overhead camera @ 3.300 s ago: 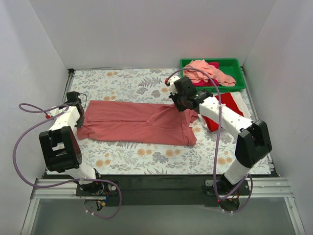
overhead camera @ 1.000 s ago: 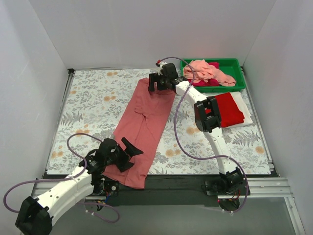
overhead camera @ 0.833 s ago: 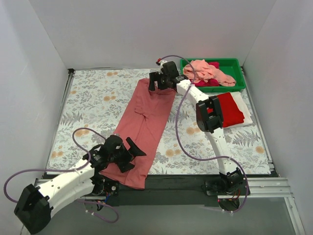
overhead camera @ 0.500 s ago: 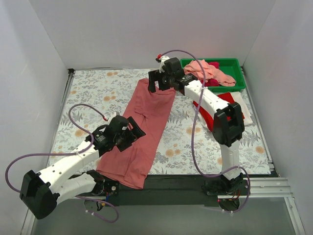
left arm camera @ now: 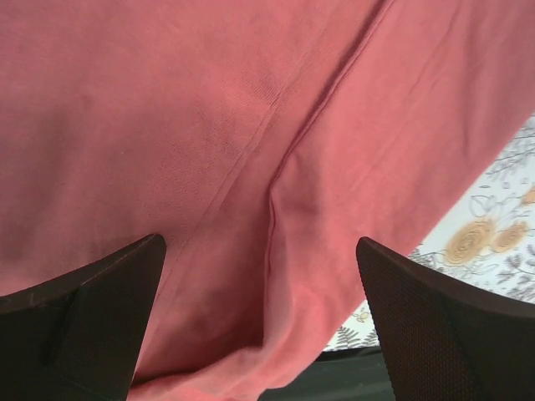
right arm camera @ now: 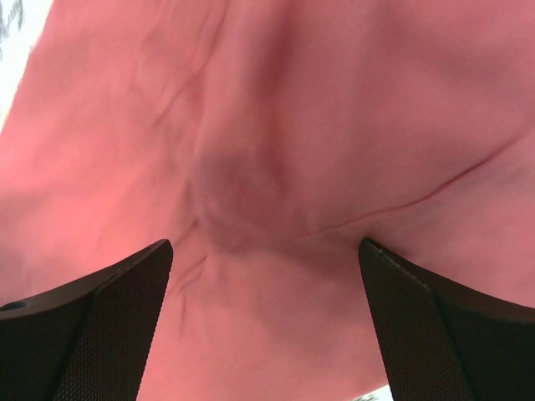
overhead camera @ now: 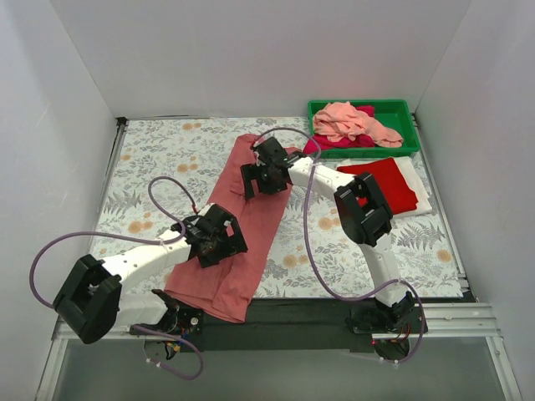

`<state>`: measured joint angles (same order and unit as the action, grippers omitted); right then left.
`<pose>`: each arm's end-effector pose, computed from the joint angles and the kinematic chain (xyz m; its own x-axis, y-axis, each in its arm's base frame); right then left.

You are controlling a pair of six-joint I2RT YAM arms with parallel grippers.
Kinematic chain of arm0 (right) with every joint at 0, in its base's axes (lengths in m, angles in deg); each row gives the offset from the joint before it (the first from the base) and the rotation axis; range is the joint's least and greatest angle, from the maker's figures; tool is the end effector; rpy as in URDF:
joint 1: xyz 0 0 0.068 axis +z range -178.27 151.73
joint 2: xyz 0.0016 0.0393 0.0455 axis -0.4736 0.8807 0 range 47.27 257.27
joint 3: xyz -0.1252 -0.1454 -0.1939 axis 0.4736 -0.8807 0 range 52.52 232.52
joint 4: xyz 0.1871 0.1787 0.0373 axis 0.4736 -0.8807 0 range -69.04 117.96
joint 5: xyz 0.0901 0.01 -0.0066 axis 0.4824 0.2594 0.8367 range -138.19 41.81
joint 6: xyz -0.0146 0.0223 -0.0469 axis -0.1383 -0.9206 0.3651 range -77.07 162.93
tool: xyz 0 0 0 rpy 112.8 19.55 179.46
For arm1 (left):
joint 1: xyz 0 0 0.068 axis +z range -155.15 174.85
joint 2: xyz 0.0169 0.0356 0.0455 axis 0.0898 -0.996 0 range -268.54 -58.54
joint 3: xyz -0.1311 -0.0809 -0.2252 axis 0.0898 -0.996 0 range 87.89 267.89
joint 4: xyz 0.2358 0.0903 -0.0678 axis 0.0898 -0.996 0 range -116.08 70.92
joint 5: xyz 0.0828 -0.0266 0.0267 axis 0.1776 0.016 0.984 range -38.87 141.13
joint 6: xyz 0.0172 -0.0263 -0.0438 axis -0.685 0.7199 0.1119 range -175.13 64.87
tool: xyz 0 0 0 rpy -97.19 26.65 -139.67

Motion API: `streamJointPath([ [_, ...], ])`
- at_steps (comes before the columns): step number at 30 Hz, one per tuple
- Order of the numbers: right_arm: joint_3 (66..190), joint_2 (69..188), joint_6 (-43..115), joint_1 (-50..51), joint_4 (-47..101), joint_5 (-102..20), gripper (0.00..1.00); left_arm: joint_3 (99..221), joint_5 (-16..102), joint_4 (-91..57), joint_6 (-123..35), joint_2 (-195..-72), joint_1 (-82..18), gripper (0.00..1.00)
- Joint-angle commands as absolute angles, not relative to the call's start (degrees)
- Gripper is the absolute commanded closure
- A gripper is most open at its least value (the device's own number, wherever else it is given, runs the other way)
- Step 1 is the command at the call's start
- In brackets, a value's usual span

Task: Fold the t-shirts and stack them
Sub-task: Fold the tshirt

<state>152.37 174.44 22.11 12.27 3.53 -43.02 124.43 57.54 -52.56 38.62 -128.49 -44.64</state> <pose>0.3722 0.3225 0.1788 -0.8029 -0.2210 -0.5536 -0.4326 0.8550 0.2861 0.1647 -0.1306 0.1761 -0.5503 -0.8314 -0.0767 -0.7474 0.5315 -0.3985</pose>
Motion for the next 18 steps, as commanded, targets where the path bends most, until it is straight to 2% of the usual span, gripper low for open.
streamJointPath([
  [1,157.01,178.47,20.69,10.15,0.02,-45.2,0.02,123.93,54.56,-49.23,36.28,-130.95,-44.62,0.02],
  [5,164.55,183.75,21.66,6.81,-2.19,-44.15,0.02,122.79,51.4,-45.73,35.84,-133.33,-44.62,0.02],
  [8,169.31,188.41,24.29,4.61,-2.45,-41.08,0.02,122.09,44.55,-40.03,35.83,-136.31,-44.62,0.02],
  [13,187.29,199.55,29.13,2.59,-1.67,-37.56,0.02,123.57,36.9,-32.28,36.89,-143.95,-44.79,0.02],
  [15,189.71,201.25,28.96,1.45,1.04,-37.11,0.02,126.02,36.62,-30.42,36.89,-148.25,-44.88,0.02],
  [18,186.38,200.55,27.38,-0.58,9.66,-36.32,0.02,129.28,38.11,-31.2,36.45,-152.39,-44.88,0.02],
])
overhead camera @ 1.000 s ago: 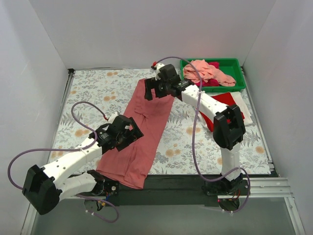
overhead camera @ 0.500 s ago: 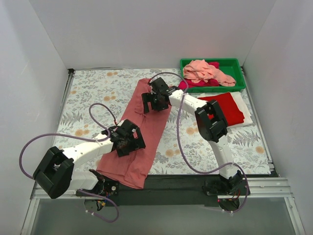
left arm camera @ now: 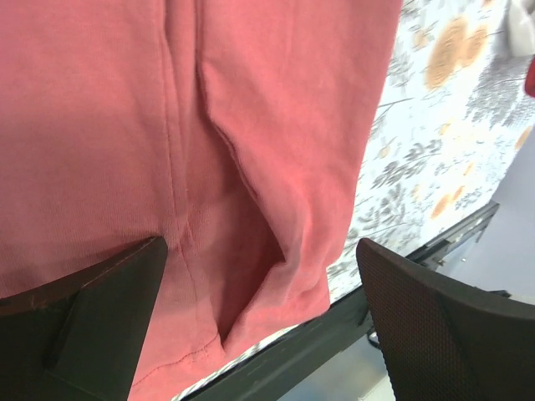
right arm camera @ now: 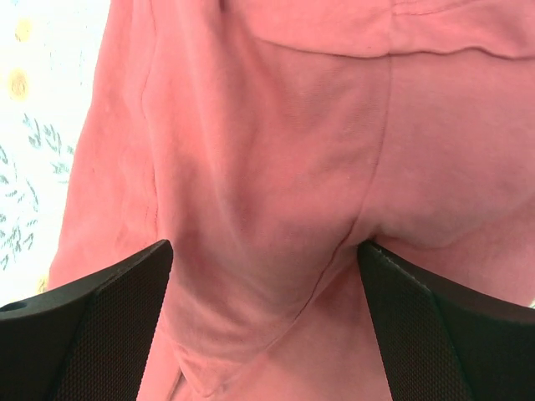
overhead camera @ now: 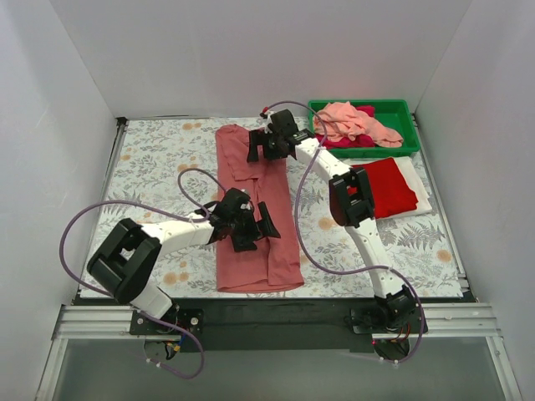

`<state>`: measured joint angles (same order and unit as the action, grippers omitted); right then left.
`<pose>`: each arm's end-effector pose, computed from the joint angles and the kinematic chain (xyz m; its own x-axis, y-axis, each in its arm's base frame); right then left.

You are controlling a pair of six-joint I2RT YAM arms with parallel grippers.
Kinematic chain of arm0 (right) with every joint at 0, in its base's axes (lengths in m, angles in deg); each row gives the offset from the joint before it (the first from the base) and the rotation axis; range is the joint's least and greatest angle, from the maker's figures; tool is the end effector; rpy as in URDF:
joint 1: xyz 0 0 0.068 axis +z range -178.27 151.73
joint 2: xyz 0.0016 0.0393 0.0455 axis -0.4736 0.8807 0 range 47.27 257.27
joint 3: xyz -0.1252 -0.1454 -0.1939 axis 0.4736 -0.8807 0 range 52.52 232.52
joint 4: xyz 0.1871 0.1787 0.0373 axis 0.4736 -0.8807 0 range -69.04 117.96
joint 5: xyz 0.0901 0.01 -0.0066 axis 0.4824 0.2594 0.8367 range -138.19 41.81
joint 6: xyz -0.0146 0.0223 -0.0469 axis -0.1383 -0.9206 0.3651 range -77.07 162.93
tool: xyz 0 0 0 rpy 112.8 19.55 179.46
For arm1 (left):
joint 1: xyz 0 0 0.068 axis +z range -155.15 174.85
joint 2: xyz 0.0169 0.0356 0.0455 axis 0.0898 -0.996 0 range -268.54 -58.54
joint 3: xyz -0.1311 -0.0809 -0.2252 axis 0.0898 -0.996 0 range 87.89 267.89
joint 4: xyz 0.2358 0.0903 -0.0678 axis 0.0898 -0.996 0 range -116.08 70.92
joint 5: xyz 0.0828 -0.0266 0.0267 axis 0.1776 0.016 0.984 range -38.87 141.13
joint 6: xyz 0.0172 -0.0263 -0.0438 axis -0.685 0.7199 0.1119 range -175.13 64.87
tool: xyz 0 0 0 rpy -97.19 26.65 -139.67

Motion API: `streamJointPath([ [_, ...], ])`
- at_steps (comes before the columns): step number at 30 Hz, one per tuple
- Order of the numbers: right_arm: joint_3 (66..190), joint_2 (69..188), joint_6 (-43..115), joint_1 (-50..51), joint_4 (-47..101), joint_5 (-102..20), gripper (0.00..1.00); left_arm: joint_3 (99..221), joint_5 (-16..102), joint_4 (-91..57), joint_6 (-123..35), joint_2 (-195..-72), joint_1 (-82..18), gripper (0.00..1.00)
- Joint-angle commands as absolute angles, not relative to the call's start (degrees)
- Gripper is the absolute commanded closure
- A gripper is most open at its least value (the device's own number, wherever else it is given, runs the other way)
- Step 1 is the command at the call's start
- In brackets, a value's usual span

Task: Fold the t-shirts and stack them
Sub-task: Fold the tshirt

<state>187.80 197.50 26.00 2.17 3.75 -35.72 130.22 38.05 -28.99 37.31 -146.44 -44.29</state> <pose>0.5011 0.3033 0.1706 -0.7069 -0.0856 -0.7021 -0.4528 0.8174 0.3561 0.2170 -0.1871 0.1549 -0.6864 -0.6961 0.2105 -0.6689 0.4907 -0.5583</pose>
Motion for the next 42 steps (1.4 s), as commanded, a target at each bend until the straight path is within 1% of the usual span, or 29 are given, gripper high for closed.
streamJointPath([
  [1,186.9,200.38,27.29,-1.02,10.55,-35.97,0.02,131.47,38.47,-31.73,36.36,-152.75,-44.79,0.02],
  [3,188.48,200.11,27.11,-1.9,10.64,-35.36,0.02,133.06,38.12,-32.26,35.66,-152.41,-44.79,0.02],
  [6,188.4,196.0,28.86,-1.81,10.56,-32.03,0.02,134.47,38.47,-33.4,35.22,-148.29,-45.67,0.02],
  [9,184.9,187.83,30.88,-0.32,9.33,-31.49,0.02,135.27,42.31,-37.52,36.36,-141.79,-47.86,0.02],
  [11,181.74,180.01,33.26,1.34,8.8,-33.15,0.02,134.83,44.87,-42.52,37.67,-136.43,-48.83,0.02],
  [12,178.33,177.37,33.7,1.87,8.28,-33.77,0.02,134.13,46.19,-44.2,39.59,-134.67,-49.18,0.02],
  [13,175.94,172.04,33.87,2.4,6.7,-34.9,0.02,133.26,48.82,-46.13,41.01,-132.82,-49.36,0.02],
  [14,173.31,168.94,33.79,3.36,6.08,-35.79,0.02,132.29,49.89,-50.07,42.33,-128.37,-49.36,0.02],
  [15,165.45,165.78,33.88,3.89,5.81,-37.8,0.02,129.41,50.42,-52.02,45.65,-126.32,-49.45,0.02],
  [16,160.85,158.87,33.53,4.51,5.72,-39.38,0.02,127.81,54.08,-53.96,47.68,-123.78,-49.45,0.02],
  [17,156.02,155.24,32.57,6.17,5.81,-41.14,0.02,125.8,55.25,-57.98,49.96,-119.58,-49.54,0.02],
  [18,145.7,151.72,32.3,7.14,5.81,-42.9,0.02,122.82,56.65,-59.84,52.51,-117.36,-49.71,0.02],
  [19,141.07,145.16,30.38,8.37,5.81,-46.31,0.02,121.13,58.23,-63.08,56.45,-115.6,-49.89,0.02],
  [21,131.05,138.8,26.86,11.97,6.42,-50.36,0.02,117.19,58.95,-65.13,60.17,-110.78,-50.06,0.02],
  [22,122.04,133.19,25.11,13.55,7.38,-52.91,0.02,116.03,58.86,-65.4,62.18,-109.61,-50.24,0.02],
  [24,115.92,129.03,21.93,19.43,9.76,-52.76,0.06,113.66,58.42,-65.05,63.87,-107.07,-50.15,0.02],
  [25,111.1,126.57,21.14,21.72,10.29,-52.58,0.09,111.91,58.16,-64.53,64.05,-106.53,-50.15,0.02],
  [26,109.23,125.85,20.0,26.27,10.64,-52.84,0.11,111.11,57.55,-63.83,64.74,-106.27,-50.24,0.06],
  [27,105.82,125.23,17.55,29.79,10.64,-53.19,0.16,110.31,56.93,-62.95,64.4,-106.18,-50.15,0.1],
  [28,105.78,125.23,16.22,29.83,10.56,-53.81,0.19,110.05,56.41,-62.5,64.4,-106.26,-50.15,0.15],
  [30,102.01,125.05,11.67,34.47,10.9,-55.39,0.24,109.34,55.53,-61.54,63.61,-106.52,-50.15,0.26],
  [31,101.22,125.49,10.6,35.88,10.99,-57.05,0.3,108.9,55.17,-60.05,63.26,-106.96,-50.15,0.3],
  [32,100.17,125.93,9.28,38.59,10.99,-57.93,0.33,108.12,54.65,-59.0,62.47,-107.4,-50.24,0.33],
  [33,100.07,126.98,7.79,39.75,11.17,-58.99,0.38,107.67,53.08,-57.77,61.94,-107.93,-50.15,0.39],
  [34,100.07,127.86,7.16,41.59,11.17,-59.78,0.41,107.32,52.45,-55.75,61.76,-109.41,-50.15,0.41],
  [35,100.33,128.73,6.55,42.21,11.08,-60.48,0.41,106.97,52.19,-55.12,61.68,-110.21,-50.15,0.44],
  [39,102.96,133.65,5.14,43.27,11.08,-63.03,0.44,107.05,52.53,-53.97,61.32,-113.38,-50.24,0.59],
  [40,103.49,134.27,5.14,43.36,11.08,-63.39,0.44,107.32,52.88,-53.97,61.15,-113.56,-50.15,0.66],
  [42,104.46,136.11,5.05,43.36,11.0,-65.22,0.49,107.41,53.06,-53.97,60.97,-113.65,-50.15,0.7],
])
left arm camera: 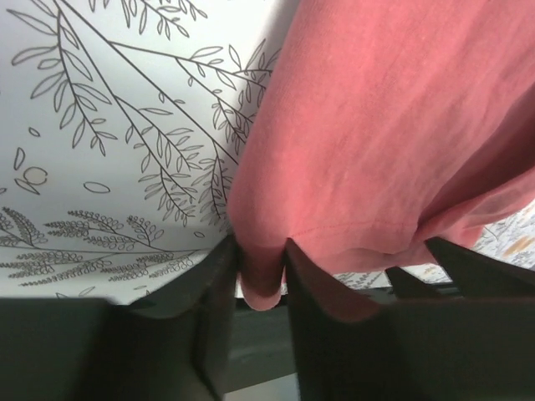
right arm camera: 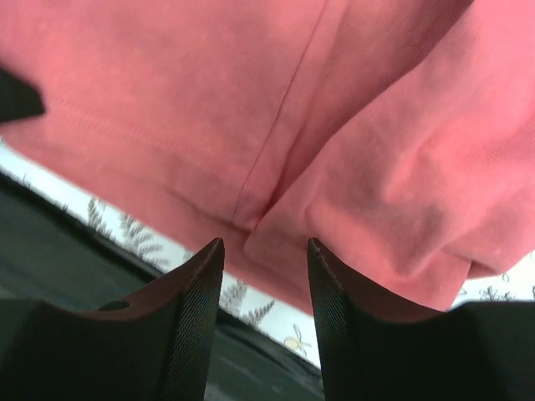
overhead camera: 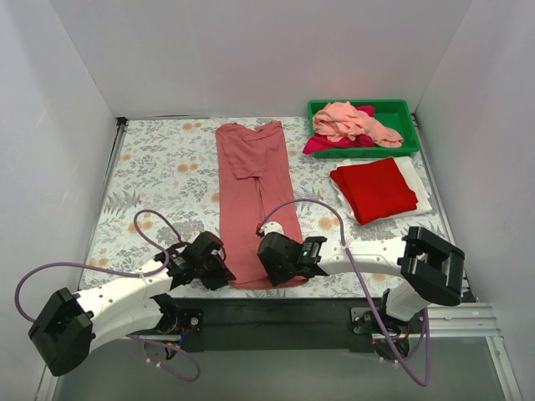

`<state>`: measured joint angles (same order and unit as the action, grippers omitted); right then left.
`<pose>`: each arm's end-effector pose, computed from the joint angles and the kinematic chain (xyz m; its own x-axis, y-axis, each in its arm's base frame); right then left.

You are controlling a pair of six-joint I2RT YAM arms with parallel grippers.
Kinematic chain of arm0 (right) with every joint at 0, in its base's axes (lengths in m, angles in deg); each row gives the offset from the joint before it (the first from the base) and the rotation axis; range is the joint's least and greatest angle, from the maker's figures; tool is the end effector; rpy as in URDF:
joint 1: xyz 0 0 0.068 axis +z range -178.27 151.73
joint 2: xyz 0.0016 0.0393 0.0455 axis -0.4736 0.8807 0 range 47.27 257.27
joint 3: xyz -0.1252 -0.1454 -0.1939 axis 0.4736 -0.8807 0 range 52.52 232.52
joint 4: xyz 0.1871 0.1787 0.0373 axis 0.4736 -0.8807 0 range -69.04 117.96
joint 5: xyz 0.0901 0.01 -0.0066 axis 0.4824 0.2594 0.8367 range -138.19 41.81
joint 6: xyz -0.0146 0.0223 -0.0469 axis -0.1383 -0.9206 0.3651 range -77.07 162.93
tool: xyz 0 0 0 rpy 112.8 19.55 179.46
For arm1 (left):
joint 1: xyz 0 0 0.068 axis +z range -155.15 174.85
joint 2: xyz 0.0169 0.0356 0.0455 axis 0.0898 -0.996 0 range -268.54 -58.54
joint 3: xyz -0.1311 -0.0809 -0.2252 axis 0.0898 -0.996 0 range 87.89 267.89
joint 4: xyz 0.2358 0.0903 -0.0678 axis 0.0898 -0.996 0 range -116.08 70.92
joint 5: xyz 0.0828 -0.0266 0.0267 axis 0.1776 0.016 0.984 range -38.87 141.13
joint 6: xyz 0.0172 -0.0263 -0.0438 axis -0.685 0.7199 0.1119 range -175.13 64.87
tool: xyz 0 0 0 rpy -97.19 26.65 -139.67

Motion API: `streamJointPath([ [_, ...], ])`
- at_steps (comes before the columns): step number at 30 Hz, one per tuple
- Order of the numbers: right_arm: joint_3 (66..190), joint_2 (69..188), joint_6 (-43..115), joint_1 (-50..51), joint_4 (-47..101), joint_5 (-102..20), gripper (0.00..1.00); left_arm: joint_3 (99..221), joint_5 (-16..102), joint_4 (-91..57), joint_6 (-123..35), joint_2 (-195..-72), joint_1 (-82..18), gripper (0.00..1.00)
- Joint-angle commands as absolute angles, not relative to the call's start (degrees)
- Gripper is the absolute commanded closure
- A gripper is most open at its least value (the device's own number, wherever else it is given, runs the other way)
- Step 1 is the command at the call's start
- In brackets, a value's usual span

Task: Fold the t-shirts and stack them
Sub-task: Fold the tshirt

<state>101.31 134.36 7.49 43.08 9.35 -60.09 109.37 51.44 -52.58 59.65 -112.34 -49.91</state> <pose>0.1015 0.2776 0.1812 -0.7349 -0.4034 -0.5451 -0.5707 0.8022 0.1757 0.1054 -0.1043 0.1463 -0.3662 -0.9154 0.1673 -0.8826 0.2848 -0.3741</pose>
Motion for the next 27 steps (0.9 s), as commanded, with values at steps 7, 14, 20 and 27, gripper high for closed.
streamJointPath([
  [7,106.13,140.08,2.5,43.28,9.15,-66.29,0.65,106.18,52.27,-54.06,60.88,-112.51,-50.24,0.89],
  [14,105.78,138.24,1.62,45.29,7.39,-64.71,0.81,105.12,52.18,-53.54,61.5,-111.54,-50.24,0.97],
  [20,107.54,136.74,2.41,47.4,3.79,-65.24,0.89,104.86,52.01,-52.92,61.41,-111.71,-50.15,0.98],
  [27,108.15,134.81,3.37,48.11,2.91,-63.66,0.92,104.42,51.92,-53.1,61.41,-110.66,-50.15,1.0],
])
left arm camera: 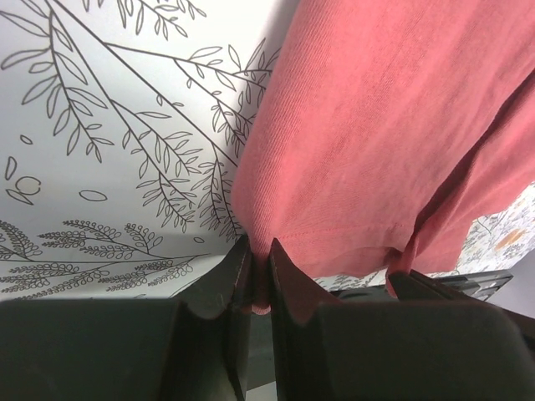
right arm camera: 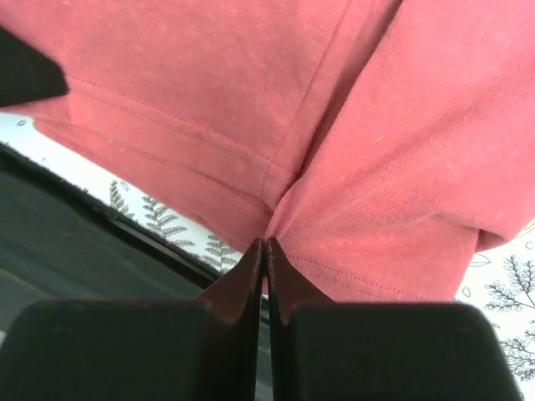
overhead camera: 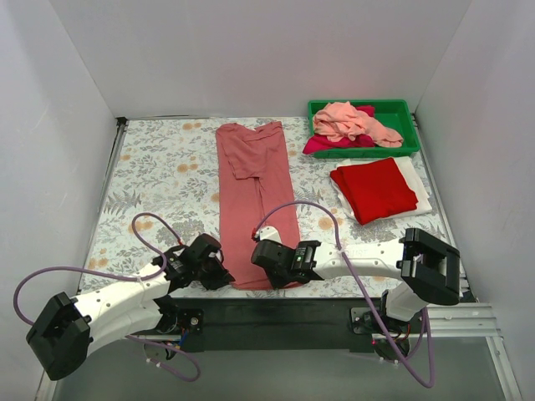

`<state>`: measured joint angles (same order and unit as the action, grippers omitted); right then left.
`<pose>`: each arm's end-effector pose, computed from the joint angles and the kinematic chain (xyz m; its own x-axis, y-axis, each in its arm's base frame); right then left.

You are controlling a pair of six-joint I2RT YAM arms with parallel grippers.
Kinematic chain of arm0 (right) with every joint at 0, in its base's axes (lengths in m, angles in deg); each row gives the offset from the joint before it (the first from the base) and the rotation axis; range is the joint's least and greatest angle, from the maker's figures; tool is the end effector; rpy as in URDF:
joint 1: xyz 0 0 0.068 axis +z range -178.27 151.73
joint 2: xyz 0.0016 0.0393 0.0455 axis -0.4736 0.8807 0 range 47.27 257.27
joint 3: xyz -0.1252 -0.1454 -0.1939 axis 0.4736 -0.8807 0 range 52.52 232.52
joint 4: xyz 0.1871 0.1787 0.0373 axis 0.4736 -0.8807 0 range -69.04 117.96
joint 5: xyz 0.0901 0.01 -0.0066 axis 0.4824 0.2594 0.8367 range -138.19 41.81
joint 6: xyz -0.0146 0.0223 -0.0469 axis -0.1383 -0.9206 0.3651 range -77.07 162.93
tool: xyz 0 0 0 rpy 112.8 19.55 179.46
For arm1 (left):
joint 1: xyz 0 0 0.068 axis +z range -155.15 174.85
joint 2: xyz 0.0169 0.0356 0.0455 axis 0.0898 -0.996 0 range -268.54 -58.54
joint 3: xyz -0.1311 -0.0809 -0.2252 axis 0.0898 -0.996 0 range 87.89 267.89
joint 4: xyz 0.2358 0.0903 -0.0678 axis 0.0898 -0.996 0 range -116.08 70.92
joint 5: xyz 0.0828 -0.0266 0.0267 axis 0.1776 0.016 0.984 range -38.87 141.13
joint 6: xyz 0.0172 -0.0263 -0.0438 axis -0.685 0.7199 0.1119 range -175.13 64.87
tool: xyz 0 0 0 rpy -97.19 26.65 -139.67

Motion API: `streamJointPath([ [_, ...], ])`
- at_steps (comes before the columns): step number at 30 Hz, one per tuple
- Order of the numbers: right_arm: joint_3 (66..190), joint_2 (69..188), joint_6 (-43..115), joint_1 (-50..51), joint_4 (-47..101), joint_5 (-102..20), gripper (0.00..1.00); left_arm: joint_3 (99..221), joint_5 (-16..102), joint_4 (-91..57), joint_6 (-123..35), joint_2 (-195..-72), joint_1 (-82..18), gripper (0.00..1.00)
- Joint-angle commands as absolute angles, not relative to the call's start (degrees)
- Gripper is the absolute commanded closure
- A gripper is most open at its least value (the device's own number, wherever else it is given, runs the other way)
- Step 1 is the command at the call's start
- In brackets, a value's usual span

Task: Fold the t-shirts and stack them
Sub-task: Fold the tshirt

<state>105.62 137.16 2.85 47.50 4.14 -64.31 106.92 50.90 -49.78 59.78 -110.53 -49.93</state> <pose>0.0845 0.2930 0.1845 -0.7418 -0.4091 -0.5313 -0.5490 0.8255 0.1308 0.1024 -0.1018 0.1404 -0.3719 -0.9086 0.1902 -0.8742 0.2739 -0.4010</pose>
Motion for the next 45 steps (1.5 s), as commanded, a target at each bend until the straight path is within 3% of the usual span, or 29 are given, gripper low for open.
streamJointPath([
  [1,108.33,134.81,3.73,48.37,3.08,-63.13,0.92,104.33,51.83,-53.1,61.41,-110.48,-50.24,1.0],
  [8,108.07,136.13,5.49,49.25,6.51,-57.33,0.87,104.51,51.48,-53.45,61.32,-110.13,-50.15,1.0],
  [10,107.98,135.78,5.49,49.25,6.25,-57.15,0.77,104.68,51.48,-53.8,61.24,-109.87,-50.15,1.0],
  [11,107.89,134.73,5.58,49.25,6.25,-57.06,0.59,104.68,51.48,-53.89,61.15,-109.69,-50.15,1.0],
  [13,106.93,132.02,5.49,49.25,6.07,-57.59,0.55,104.59,51.3,-54.15,61.06,-109.25,-50.15,1.0],
  [14,106.49,130.78,5.4,49.25,5.9,-58.37,0.48,104.51,51.3,-54.24,60.71,-109.16,-50.15,1.0],
  [19,101.49,122.96,1.64,47.41,3.19,-62.42,0.44,104.42,51.3,-55.47,59.92,-108.72,-50.15,1.0],
  [27,88.57,111.08,0.21,35.37,3.0,-57.07,0.47,104.68,51.48,-55.29,59.74,-107.32,-50.24,1.0],
  [37,85.75,116.08,0.3,34.05,7.74,-54.08,0.53,104.15,51.22,-55.56,60.18,-107.05,-50.24,1.0],
  [43,83.46,118.11,-0.58,33.96,9.41,-50.57,0.73,104.07,49.28,-56.0,60.62,-107.58,-50.15,1.0],
  [45,81.62,116.88,-1.71,34.57,9.67,-49.86,0.92,103.72,48.93,-56.35,60.97,-107.06,-50.15,1.0],
])
